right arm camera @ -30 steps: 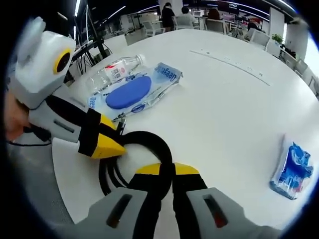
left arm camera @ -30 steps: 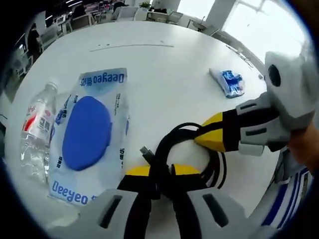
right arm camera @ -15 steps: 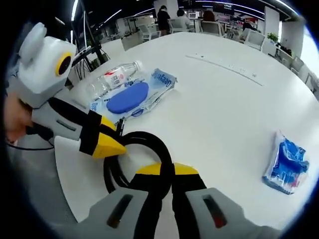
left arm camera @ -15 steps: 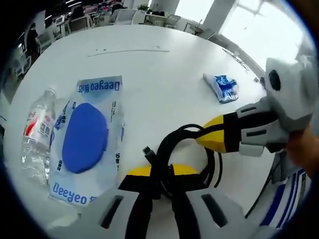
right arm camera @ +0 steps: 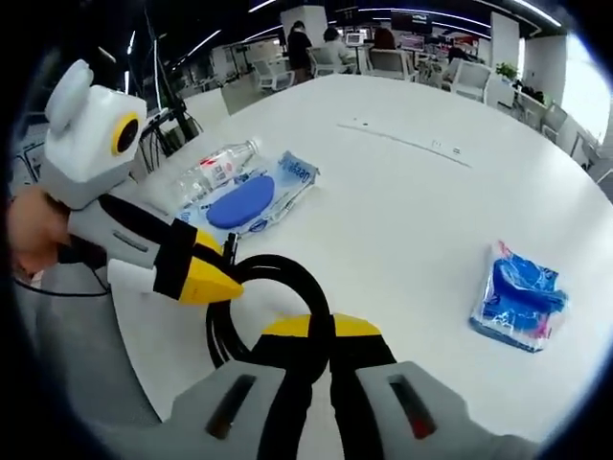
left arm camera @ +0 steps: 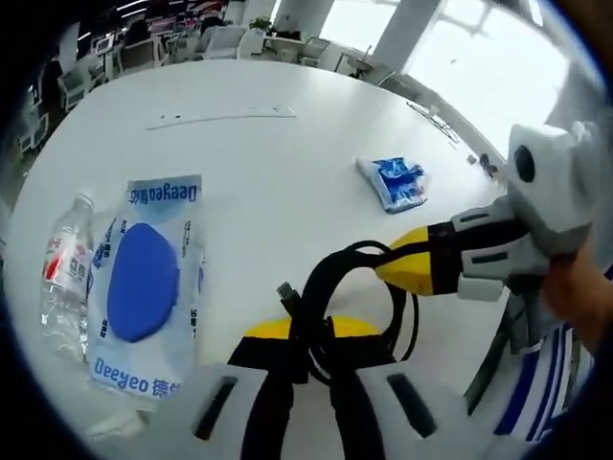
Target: Arrange the tabletop items into an orderly group along one side of the table until the central work area is clear of visible clutter.
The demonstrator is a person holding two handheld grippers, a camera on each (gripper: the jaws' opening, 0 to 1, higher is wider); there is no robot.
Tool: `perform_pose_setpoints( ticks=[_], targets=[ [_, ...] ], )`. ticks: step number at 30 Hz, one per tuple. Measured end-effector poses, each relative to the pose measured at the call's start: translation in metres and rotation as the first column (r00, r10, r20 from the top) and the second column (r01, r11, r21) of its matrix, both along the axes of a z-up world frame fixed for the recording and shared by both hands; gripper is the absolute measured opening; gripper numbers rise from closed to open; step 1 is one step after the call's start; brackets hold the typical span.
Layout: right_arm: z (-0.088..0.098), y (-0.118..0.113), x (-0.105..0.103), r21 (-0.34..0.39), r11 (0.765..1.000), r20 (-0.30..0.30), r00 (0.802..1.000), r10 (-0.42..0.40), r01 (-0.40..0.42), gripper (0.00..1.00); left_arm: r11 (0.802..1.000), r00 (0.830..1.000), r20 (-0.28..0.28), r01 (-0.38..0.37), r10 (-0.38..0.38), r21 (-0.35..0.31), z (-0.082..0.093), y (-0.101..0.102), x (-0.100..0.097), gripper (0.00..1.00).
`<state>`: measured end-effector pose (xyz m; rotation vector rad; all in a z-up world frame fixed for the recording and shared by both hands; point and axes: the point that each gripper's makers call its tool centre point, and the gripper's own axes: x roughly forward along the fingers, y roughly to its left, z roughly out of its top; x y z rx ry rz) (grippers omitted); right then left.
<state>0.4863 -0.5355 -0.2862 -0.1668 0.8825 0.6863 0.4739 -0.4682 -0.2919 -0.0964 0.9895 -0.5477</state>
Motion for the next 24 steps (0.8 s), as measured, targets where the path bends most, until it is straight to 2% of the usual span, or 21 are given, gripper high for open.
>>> perform_pose_setpoints(
  ticks=[10,24],
  targets=[
    [0.029,-0.033,-0.002,0.0,0.998,0.043,0.997,-0.065,0.065,0.02,0.997,0.997,0.045,0.064,-0.062,-0.05,0.03,-0.035,0.003,0.09],
    [0.049,-0.092,-0.004,-0.019,0.985,0.078,0.982,-0.17,0.172,0.02,0.98,0.983,0.063,0.179,-0.173,-0.092,0.047,-0.094,0.007,0.09]
  ],
)
